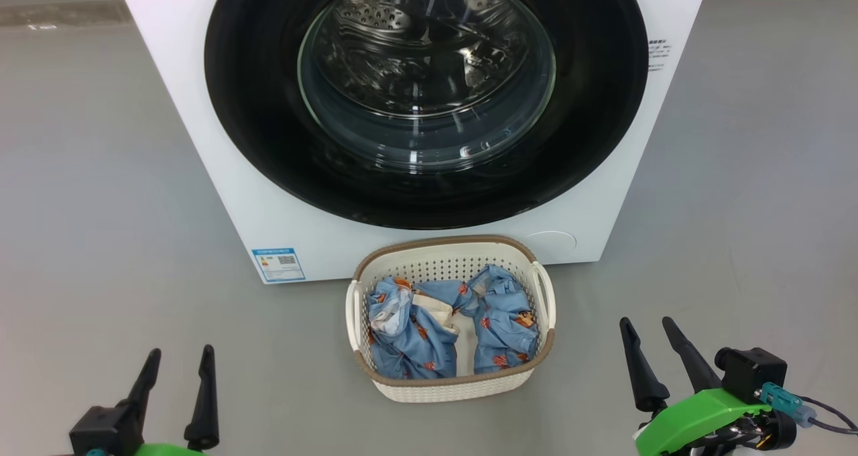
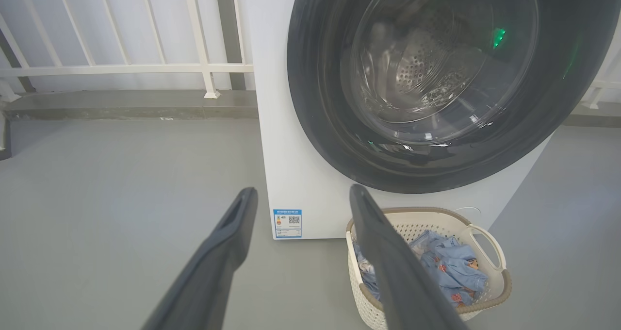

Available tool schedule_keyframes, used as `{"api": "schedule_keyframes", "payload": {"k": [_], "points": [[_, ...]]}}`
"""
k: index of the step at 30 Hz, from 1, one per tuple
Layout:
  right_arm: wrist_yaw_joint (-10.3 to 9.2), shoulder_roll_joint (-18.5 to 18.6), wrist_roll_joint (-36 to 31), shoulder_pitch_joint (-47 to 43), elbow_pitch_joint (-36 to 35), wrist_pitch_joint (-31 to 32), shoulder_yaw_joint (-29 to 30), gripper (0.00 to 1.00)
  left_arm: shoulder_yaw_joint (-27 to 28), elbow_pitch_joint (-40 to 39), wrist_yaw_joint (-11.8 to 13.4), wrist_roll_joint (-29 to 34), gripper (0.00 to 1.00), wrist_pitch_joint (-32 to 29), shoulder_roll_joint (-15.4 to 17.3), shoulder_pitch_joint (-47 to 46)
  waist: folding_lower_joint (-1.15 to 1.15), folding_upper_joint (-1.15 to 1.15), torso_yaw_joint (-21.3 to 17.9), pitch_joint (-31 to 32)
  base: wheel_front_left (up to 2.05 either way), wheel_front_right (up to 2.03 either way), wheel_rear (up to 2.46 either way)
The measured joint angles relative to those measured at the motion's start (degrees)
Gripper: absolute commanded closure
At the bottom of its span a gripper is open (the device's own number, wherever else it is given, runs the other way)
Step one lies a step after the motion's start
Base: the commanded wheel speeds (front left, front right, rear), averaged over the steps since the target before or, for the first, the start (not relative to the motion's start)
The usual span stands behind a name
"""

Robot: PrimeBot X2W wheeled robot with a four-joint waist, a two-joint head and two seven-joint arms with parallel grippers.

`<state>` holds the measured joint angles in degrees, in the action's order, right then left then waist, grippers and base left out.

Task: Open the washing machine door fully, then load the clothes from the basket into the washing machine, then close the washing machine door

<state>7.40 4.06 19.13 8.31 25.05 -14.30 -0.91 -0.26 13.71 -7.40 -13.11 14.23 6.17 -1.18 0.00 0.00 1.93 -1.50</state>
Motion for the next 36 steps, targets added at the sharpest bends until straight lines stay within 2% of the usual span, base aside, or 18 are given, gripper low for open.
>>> {"api": "schedule_keyframes", "payload": {"k": [8, 23, 36], "points": [[0.00, -0.3, -1.0, 0.0, -0.3, 0.0, 0.1, 0.00, 0.2, -0.2, 0.0, 0.4, 0.00, 0.0, 0.2, -0.1, 0.00, 0.00, 0.0, -0.5, 0.75, 0.75, -1.51], [0.00, -0.5, -1.4, 0.0, -0.9, 0.0, 1.3, 0.00, 0.2, -0.3, 0.0, 0.4, 0.00, 0.0, 0.2, -1.2, 0.00, 0.00, 0.0, -1.8, 1.21, 1.21, -2.42], [0.00, -0.5, -1.8, 0.1, -1.3, 0.0, 1.7, 0.00, -0.4, -1.1, 0.0, -2.4, 0.00, 0.4, 0.2, -1.6, 0.00, 0.00, -0.2, -2.8, 0.97, 0.81, -1.77]]}}
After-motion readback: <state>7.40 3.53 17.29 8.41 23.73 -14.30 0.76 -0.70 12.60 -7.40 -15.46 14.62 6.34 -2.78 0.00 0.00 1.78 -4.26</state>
